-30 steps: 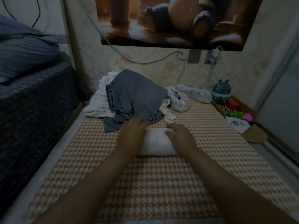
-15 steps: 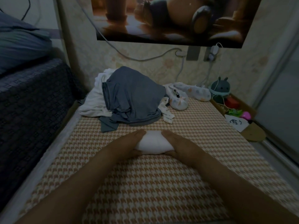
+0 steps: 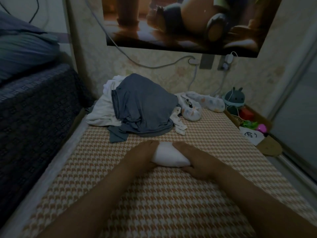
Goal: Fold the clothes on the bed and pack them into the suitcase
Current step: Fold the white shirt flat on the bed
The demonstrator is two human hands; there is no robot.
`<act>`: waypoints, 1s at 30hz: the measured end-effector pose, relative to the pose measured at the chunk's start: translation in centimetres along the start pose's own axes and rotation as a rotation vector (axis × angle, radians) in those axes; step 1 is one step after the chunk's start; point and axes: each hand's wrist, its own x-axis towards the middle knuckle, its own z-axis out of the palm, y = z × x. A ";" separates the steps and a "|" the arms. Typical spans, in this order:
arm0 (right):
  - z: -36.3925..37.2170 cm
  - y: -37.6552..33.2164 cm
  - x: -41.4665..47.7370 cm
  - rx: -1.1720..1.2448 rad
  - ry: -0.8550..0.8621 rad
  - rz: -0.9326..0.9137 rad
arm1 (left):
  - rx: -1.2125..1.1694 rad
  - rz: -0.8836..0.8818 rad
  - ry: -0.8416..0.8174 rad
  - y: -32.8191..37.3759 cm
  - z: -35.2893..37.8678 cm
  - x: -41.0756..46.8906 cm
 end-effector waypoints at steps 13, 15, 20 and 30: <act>-2.1 -3.5 1.5 -0.152 0.173 -0.073 | -0.110 0.208 0.190 -1.2 0.7 -2.9; -2.9 -4.6 2.9 -0.145 0.259 0.023 | -0.241 0.115 0.233 0.0 0.6 -3.2; -0.1 -6.1 5.4 0.023 0.210 0.094 | -0.522 -0.033 0.524 1.2 0.6 -3.5; 2.9 -7.1 2.4 -0.193 0.372 0.026 | -0.668 -0.316 0.146 1.9 -1.2 -1.3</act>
